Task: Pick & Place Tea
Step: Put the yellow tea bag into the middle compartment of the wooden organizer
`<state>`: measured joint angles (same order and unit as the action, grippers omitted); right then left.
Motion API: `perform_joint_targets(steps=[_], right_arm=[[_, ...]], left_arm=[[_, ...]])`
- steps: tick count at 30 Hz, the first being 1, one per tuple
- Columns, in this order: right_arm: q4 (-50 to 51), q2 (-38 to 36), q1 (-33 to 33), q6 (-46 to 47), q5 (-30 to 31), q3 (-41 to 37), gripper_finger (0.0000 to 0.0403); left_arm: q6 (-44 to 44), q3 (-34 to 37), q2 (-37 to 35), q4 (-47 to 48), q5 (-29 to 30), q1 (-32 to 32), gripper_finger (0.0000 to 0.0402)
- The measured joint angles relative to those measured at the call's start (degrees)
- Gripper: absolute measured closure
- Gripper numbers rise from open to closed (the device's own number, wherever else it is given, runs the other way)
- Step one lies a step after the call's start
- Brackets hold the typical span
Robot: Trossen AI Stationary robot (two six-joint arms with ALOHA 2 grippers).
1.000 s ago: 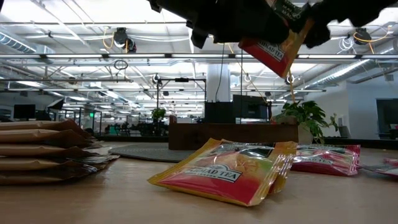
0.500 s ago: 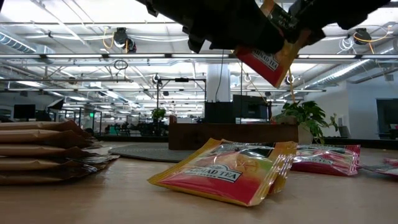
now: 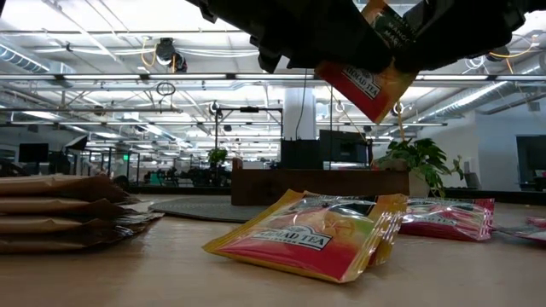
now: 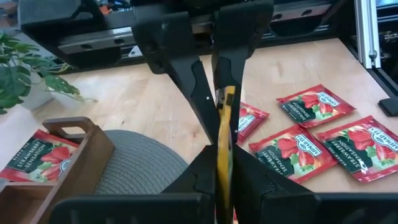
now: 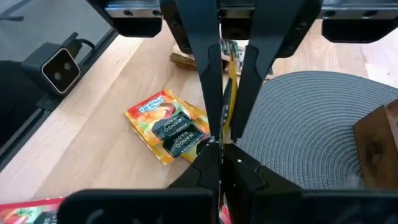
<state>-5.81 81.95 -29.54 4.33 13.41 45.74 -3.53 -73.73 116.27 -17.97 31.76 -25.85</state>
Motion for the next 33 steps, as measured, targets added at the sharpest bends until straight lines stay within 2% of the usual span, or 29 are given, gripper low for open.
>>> perform_joint_targets(steps=[5, 13, 15, 19, 21, 23, 26, 30, 33], right_arm=[[1.3, 0.0, 0.0, -0.1, -0.1, 0.0, 0.0402], [5.3, -0.2, 0.0, 1.0, -0.2, 0.0, 0.0402], [8.0, -0.6, 0.2, 1.0, -0.1, -0.1, 0.0402], [13.1, -1.6, 1.5, 1.7, 0.0, -0.1, 0.0403], [14.8, -2.3, 2.6, 2.1, 0.0, -0.2, 0.0403], [16.5, -3.5, 4.3, 0.9, -0.1, -0.1, 0.0403], [18.9, -5.5, 8.9, -1.1, -0.2, 0.5, 0.0403], [23.9, -6.3, 16.0, -5.9, -4.2, 4.9, 0.0403], [27.5, -6.3, 20.4, -10.6, -7.3, 9.0, 0.0403]], left_arm=[[0.6, 0.0, 0.0, 0.0, 0.3, -0.3, 0.0322], [3.1, 0.0, -0.8, 1.8, 2.1, -2.4, 0.0218], [1.0, 0.0, -1.9, 5.1, 3.5, -3.4, 0.0200], [-10.3, 0.0, -4.4, 19.4, 11.3, -6.5, 0.0190], [-16.5, 0.0, -5.2, 26.6, 15.1, -8.4, 0.0200], [-18.2, 0.0, -5.8, 29.7, 20.2, -10.8, 0.0225], [-13.1, 0.0, -8.4, 27.2, 27.1, -14.2, 0.0280], [-4.8, -0.1, -11.3, 24.9, 29.4, -15.9, 0.0372], [-2.5, -0.1, -12.9, 24.7, 29.7, -15.8, 0.0390]])
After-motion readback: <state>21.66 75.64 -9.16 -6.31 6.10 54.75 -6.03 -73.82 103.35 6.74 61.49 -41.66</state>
